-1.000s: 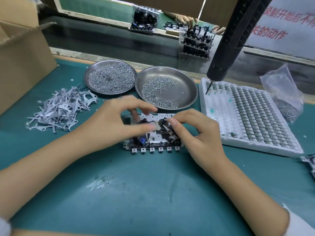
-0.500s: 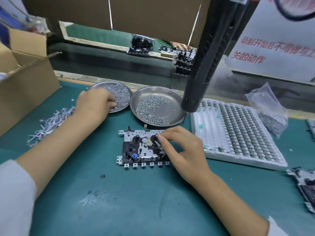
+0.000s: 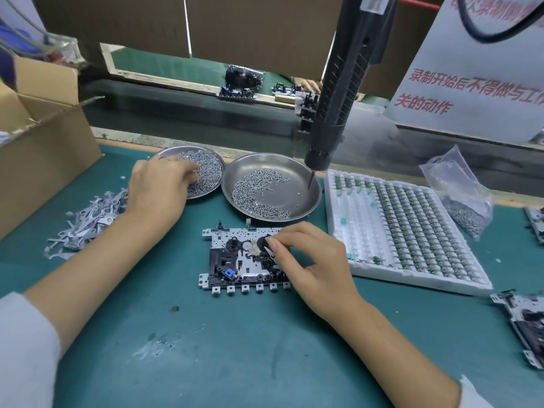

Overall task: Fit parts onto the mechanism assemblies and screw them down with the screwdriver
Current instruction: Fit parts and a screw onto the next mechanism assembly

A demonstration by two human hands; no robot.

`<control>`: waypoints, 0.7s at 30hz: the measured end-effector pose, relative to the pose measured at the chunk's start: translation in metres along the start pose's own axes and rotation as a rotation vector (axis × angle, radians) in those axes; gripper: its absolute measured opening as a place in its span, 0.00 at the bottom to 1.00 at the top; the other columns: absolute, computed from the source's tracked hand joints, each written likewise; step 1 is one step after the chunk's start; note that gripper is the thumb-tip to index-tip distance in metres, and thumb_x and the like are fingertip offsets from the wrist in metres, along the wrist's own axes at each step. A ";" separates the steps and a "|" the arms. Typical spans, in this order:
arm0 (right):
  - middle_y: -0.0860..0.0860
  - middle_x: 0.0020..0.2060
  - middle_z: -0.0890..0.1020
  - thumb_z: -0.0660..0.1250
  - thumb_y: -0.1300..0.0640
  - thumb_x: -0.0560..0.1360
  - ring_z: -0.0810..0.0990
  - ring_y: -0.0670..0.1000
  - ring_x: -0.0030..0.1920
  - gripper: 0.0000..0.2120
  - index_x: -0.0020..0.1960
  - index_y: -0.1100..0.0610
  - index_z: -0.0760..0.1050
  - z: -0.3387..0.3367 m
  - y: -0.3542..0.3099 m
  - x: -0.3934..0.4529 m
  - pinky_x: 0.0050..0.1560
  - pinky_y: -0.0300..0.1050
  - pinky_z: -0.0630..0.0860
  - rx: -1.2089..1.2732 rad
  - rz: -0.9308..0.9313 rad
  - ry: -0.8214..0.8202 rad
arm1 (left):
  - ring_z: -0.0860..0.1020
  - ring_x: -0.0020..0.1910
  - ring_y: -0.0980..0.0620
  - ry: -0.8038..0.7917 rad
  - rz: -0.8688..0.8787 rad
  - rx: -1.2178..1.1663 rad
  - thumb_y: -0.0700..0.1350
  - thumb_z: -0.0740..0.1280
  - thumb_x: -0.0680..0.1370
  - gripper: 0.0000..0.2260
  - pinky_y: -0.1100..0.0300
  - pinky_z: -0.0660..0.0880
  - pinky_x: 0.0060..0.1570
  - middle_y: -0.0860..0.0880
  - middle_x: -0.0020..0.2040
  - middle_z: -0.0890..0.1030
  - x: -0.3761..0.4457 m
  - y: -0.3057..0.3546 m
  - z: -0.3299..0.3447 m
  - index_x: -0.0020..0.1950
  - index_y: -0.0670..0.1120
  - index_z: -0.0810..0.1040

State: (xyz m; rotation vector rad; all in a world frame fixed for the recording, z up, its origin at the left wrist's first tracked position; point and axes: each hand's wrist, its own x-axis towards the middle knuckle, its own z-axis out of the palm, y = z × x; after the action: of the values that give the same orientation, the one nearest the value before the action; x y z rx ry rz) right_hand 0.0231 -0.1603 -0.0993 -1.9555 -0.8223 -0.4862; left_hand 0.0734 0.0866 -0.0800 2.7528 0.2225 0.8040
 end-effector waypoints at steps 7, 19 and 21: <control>0.50 0.39 0.80 0.68 0.61 0.75 0.79 0.47 0.41 0.06 0.43 0.61 0.82 -0.001 0.000 0.000 0.43 0.44 0.76 -0.016 0.016 0.014 | 0.78 0.42 0.49 -0.011 -0.068 -0.409 0.43 0.70 0.76 0.03 0.60 0.72 0.48 0.47 0.43 0.83 -0.021 0.016 -0.023 0.47 0.45 0.82; 0.55 0.57 0.80 0.67 0.60 0.77 0.78 0.53 0.55 0.15 0.63 0.59 0.77 -0.001 0.006 0.065 0.60 0.45 0.72 -0.376 0.337 -0.317 | 0.78 0.44 0.63 -0.033 0.015 -0.856 0.42 0.71 0.74 0.07 0.70 0.71 0.49 0.60 0.43 0.82 -0.083 0.056 -0.017 0.46 0.55 0.81; 0.57 0.56 0.81 0.67 0.57 0.77 0.79 0.55 0.57 0.14 0.61 0.59 0.78 0.003 0.008 0.084 0.58 0.46 0.73 -0.452 0.450 -0.469 | 0.78 0.43 0.61 -0.028 -0.021 -0.907 0.46 0.70 0.73 0.06 0.67 0.73 0.48 0.60 0.43 0.82 -0.083 0.055 -0.017 0.45 0.57 0.80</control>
State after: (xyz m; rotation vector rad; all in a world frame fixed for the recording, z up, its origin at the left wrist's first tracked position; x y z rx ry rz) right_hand 0.0879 -0.1314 -0.0529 -2.6413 -0.5448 0.0751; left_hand -0.0015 0.0198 -0.0919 1.8973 -0.1061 0.6385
